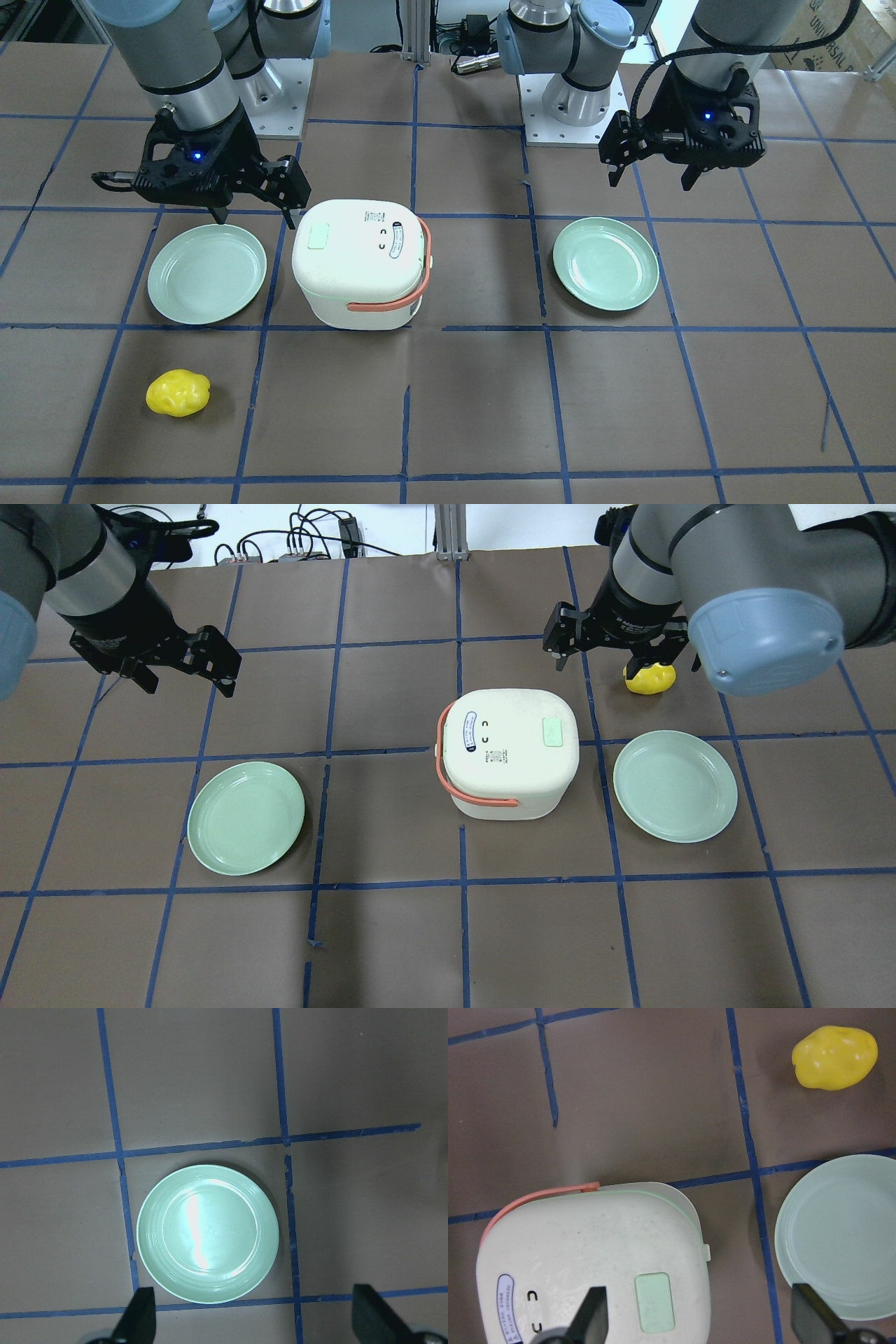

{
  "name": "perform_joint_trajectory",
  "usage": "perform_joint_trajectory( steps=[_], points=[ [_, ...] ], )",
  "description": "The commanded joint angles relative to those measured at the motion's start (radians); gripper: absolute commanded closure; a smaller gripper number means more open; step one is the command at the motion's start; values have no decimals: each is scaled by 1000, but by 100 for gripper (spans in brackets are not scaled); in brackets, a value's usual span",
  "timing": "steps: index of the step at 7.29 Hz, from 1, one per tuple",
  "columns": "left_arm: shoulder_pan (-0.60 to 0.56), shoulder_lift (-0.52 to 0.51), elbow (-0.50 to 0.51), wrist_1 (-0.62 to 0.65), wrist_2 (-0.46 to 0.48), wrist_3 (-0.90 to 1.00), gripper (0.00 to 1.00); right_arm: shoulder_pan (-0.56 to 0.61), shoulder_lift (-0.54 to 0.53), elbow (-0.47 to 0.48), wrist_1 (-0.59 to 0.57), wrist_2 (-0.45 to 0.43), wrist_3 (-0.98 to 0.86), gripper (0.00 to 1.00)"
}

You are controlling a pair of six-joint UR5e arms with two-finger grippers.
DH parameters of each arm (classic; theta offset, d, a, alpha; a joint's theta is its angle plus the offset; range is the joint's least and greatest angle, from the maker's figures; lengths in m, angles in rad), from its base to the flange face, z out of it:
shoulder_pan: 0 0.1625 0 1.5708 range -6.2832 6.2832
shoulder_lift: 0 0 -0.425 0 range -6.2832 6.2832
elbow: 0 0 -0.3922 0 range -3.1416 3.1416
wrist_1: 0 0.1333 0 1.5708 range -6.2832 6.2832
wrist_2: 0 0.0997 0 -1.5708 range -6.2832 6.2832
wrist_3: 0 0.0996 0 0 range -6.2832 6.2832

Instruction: Press rice cooker button

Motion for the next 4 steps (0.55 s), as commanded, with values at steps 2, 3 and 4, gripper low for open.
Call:
perform_joint_trajectory(
  steps=[2, 3, 4],
  points=[
    [0, 0, 0, 0, 0, -1, 0, 49, 27, 2, -72, 6, 48, 70],
    [0, 0, 0, 0, 0, 1, 0, 54, 36, 10, -69, 9, 46, 79],
    [0, 0, 0, 0, 0, -1, 0, 71, 41, 53, -75, 20, 46, 82]
  ],
)
